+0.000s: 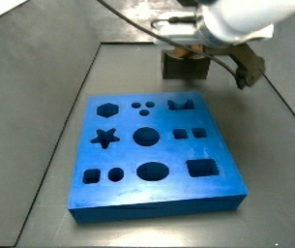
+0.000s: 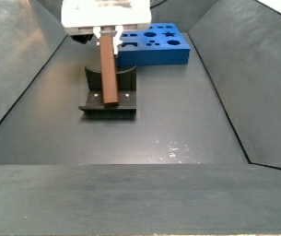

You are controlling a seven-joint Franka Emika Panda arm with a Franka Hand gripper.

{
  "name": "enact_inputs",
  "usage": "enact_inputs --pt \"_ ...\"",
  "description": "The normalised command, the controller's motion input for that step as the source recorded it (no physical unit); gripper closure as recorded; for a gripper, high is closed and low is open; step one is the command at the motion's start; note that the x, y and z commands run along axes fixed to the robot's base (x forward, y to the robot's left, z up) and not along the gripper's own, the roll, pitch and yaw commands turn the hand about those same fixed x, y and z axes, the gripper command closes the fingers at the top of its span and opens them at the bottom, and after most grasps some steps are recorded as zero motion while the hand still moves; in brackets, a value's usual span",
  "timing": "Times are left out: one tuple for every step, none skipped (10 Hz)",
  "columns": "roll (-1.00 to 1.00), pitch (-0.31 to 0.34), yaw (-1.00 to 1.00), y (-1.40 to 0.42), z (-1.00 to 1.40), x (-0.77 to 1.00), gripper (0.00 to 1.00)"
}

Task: Pick up the arch object. Move up. Place the arch object on the fixture. Regrasp the arch object. Rotate the arch object. Move to above the board. Insert the arch object.
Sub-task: Rotate the arch object.

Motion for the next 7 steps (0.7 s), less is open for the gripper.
enact_inputs --pt "-0.08 -0.066 0.0 0.36 0.92 -1.0 1.0" --pt "-0.1 -0.094 -0.01 0.31 0.88 -1.0 1.0" --pt "-0.11 -0.105 -0.02 0.29 0.85 -1.0 1.0" --pt "-0.12 -0.107 -0.03 0.27 0.83 -1.0 1.0" --pt "-0.13 -0.109 -0.06 0.24 0.77 -1.0 1.0" --pt "-0.14 -0.107 -0.08 0.22 0.71 -1.0 1.0" --pt "-0.14 -0.103 -0.09 0.2 0.65 -1.0 1.0"
